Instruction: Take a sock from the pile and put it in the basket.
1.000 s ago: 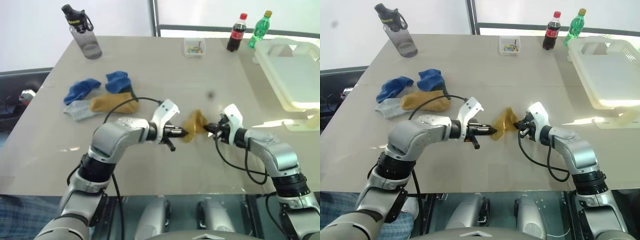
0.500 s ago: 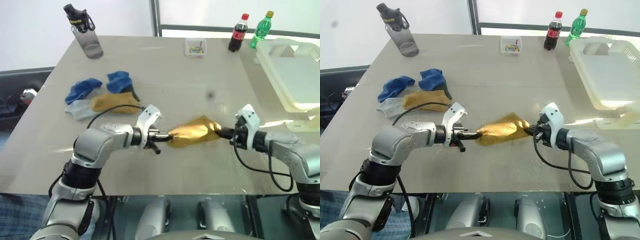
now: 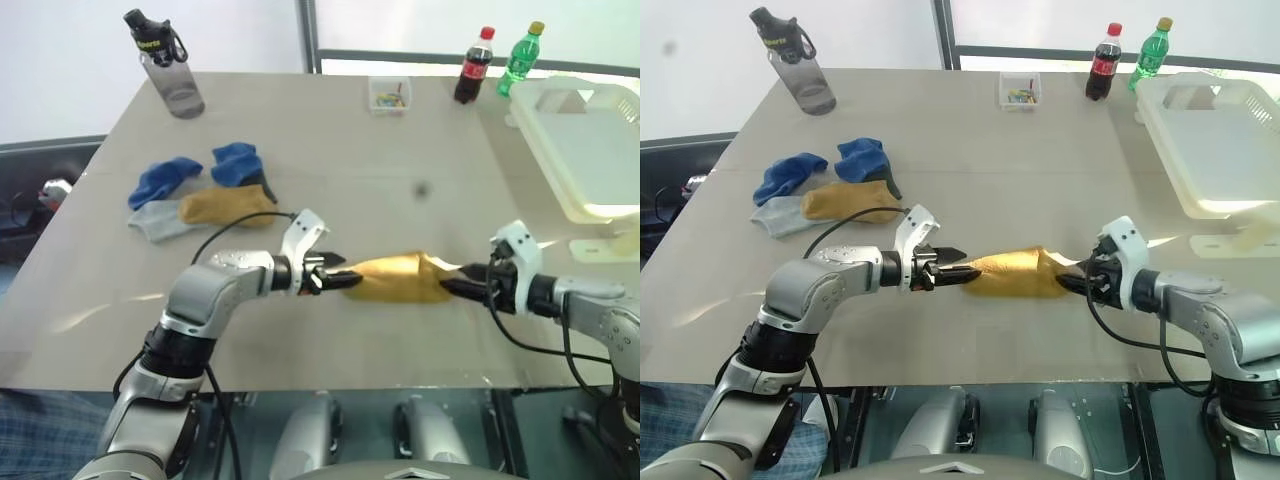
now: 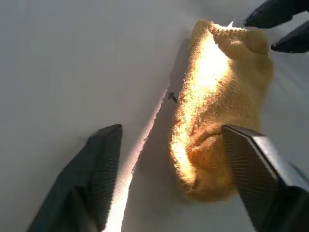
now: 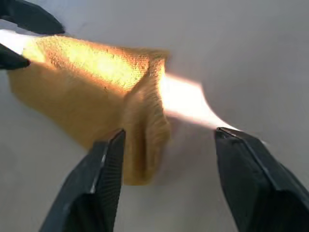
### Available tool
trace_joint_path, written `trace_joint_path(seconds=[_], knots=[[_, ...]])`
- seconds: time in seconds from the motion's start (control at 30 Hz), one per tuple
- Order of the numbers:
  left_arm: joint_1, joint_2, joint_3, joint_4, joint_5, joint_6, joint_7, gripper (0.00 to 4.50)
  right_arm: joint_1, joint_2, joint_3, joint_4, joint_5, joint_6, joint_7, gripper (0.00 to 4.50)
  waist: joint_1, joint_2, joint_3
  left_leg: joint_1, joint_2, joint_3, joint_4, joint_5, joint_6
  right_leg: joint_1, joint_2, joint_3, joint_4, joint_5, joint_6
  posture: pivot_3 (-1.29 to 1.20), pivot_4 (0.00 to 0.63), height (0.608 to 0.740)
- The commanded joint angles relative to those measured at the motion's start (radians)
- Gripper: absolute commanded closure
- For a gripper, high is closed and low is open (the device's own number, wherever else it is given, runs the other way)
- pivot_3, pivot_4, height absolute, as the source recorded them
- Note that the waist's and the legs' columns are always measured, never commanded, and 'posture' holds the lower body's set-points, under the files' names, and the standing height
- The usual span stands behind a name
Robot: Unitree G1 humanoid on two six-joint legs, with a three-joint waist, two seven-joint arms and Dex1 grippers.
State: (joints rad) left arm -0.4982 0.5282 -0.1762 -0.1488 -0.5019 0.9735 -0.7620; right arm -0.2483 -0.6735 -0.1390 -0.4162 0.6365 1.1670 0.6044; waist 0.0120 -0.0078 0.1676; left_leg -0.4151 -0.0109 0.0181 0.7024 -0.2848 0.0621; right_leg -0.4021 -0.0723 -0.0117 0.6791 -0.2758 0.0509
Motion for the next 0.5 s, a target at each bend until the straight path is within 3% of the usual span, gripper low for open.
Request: trace_joint_path(seconds=[0.03, 0.3, 0.5], knots=[[0.009, 0.020, -0.001, -0.021, 0.007, -0.008, -0.014, 0.68, 0.003, -0.040, -0.035, -0.030, 0.017, -0.017, 0.023, 1.68, 0.000, 0.000, 0.000, 0.000, 0.000, 0.000, 0.000, 0.000, 0.000, 0.000, 0.000, 0.000, 0.000, 0.000, 0.000, 0.00, 0.150, 0.740], [0.035, 0.092, 0.095, -0.072, 0.031, -0.152, -0.029, 0.68, 0.040, -0.073, -0.128, -0.077, 0.053, -0.268, 0.182, 1.68, -0.001, 0.000, 0.000, 0.000, 0.001, 0.000, 0.000, 0.000, 0.000, 0.000, 0.000, 0.000, 0.000, 0.000, 0.000, 0.00, 0.150, 0.740], [0.061, 0.158, 0.098, -0.030, 0.193, -0.297, 0.060, 0.68, 0.100, -0.046, -0.207, -0.105, 0.073, -0.535, 0.330, 1.68, 0.002, 0.000, 0.000, 0.000, 0.000, 0.000, 0.000, 0.000, 0.000, 0.000, 0.000, 0.000, -0.001, 0.000, 0.000, 0.00, 0.150, 0.740]])
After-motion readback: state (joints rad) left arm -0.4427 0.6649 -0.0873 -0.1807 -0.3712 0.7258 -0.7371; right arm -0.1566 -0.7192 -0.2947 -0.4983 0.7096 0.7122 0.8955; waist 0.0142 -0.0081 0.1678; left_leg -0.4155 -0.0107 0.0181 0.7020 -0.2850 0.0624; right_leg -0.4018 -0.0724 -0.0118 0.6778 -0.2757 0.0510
